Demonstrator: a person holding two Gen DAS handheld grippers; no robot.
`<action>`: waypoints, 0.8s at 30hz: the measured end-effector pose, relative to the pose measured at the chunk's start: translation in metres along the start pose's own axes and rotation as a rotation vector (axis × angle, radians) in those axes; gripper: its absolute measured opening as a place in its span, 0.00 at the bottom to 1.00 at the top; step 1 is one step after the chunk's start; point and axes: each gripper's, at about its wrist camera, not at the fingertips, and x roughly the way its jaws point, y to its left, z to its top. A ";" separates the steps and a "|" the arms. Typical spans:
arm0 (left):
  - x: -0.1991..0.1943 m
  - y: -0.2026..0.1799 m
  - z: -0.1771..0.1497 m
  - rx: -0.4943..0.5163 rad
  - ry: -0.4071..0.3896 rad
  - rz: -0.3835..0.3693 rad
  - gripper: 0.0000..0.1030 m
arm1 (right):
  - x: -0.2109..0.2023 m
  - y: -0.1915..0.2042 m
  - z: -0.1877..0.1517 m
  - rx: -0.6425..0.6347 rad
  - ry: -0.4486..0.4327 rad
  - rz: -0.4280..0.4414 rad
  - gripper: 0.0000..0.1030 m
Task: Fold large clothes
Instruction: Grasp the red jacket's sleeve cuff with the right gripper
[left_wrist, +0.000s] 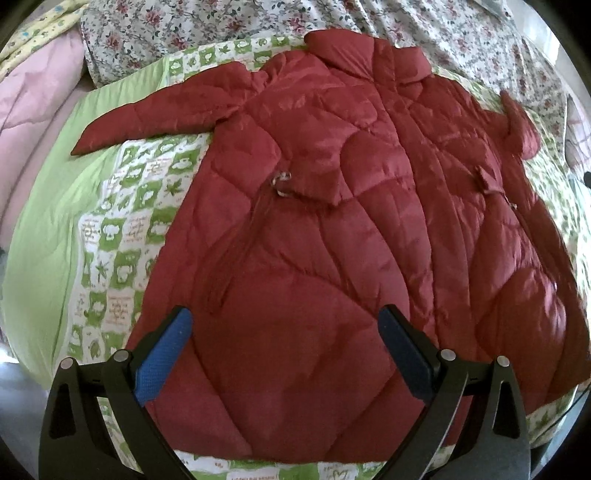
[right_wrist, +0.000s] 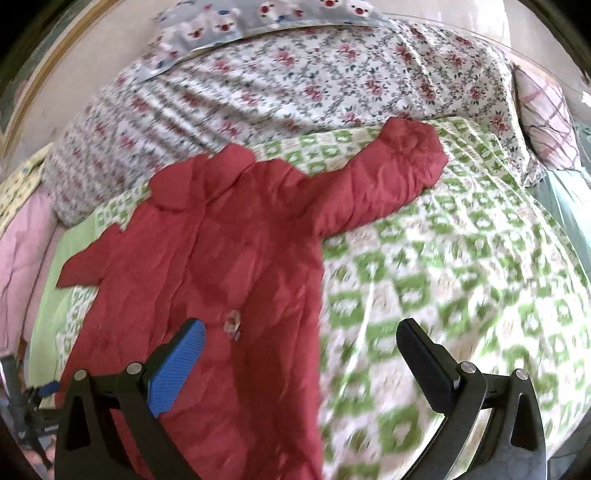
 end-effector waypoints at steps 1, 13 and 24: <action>0.001 0.000 0.004 -0.003 0.002 0.000 0.98 | 0.004 -0.005 0.008 0.005 -0.001 -0.002 1.00; 0.033 -0.002 0.038 -0.024 0.045 0.009 0.98 | 0.105 -0.086 0.139 0.134 -0.031 -0.164 0.99; 0.083 -0.015 0.058 -0.020 0.117 0.008 0.98 | 0.225 -0.133 0.215 0.156 0.021 -0.323 0.82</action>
